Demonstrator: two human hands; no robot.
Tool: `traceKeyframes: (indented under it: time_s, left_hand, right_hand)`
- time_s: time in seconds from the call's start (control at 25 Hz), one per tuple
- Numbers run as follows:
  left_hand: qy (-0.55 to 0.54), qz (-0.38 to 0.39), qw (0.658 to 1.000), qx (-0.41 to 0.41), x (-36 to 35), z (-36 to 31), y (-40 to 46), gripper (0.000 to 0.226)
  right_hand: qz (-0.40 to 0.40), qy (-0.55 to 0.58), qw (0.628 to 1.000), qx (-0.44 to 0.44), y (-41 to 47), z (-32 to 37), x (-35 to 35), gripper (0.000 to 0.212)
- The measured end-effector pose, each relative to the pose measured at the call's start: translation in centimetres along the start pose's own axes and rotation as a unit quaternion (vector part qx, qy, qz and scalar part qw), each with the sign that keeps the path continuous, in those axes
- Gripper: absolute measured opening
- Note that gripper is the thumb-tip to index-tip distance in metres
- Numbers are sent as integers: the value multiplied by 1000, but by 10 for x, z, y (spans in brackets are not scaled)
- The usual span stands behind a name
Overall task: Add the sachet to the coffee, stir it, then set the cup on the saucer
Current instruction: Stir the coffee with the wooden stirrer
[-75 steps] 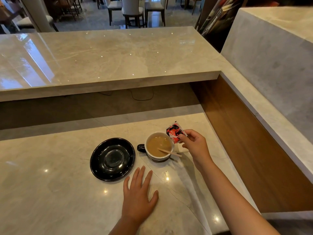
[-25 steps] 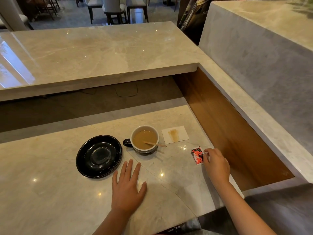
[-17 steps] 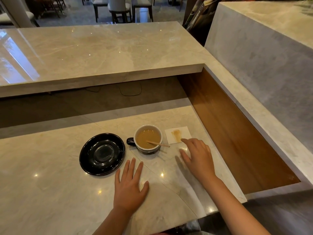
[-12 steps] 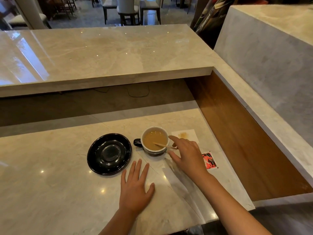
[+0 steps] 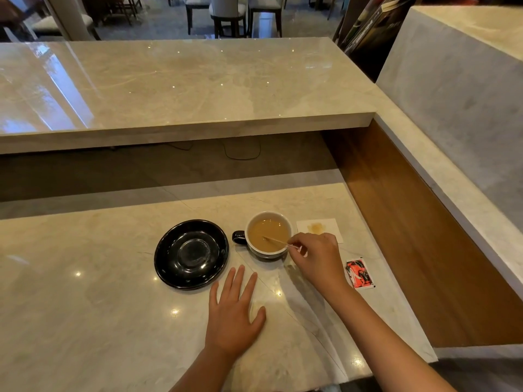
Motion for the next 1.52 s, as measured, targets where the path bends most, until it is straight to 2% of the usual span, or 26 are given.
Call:
traceKeyframes:
  time_s: [0.12,0.24,0.52,0.72,0.8,0.92,1.08,1.2,1.36,1.44,1.52]
  left_hand:
    - [8,7,1000,4,-3,1,0,66]
    - [12,11,1000,10,-4,3,0,66]
    - [6,9,1000,6,-2,2,0,66]
    - [4,4,1000,1,-1,1,0,65]
    - [-2,1,1000,-1,0,0,0,65]
    - [-1,3,1000,1,0,0,0,65]
    - [3,5,1000,1,-1,0,0,65]
    - [-2,4,1000,1,-1,1,0,66]
    - [-1,6,1000,1,-1,0,0,65]
    - [1,4,1000,2,0,1,0,65]
    - [3,4,1000,2,-1,1,0,65]
  right_hand:
    - [-20,113,993,-16,10,5,0,7]
    - [-14,133,991,0,22,12,-4,14]
    - [-15,42,995,93,28,12,10,16]
    - [35,-15,991,129,12,7,21,19]
    - [57,3,992,116,6,6,21,17]
    - [70,96,992,37,1,-1,11,13]
    - [23,174,984,-15,3,-1,-1,13]
    - [-5,145,989,6,10,6,-4,15]
    - [-33,55,995,82,17,17,7,23]
    - [-28,9,992,125,15,20,14,32]
    - [7,-28,990,139,14,19,16,30]
Point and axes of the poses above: each hand's wrist, its own y-axis towards the middle knuckle, its own x-axis out of the back of the hand, z = x × y, the point moved 10 cm from there along y, towards the middle knuckle, and after that the axes turned 6 degrees about x, right-handed, at the moved point
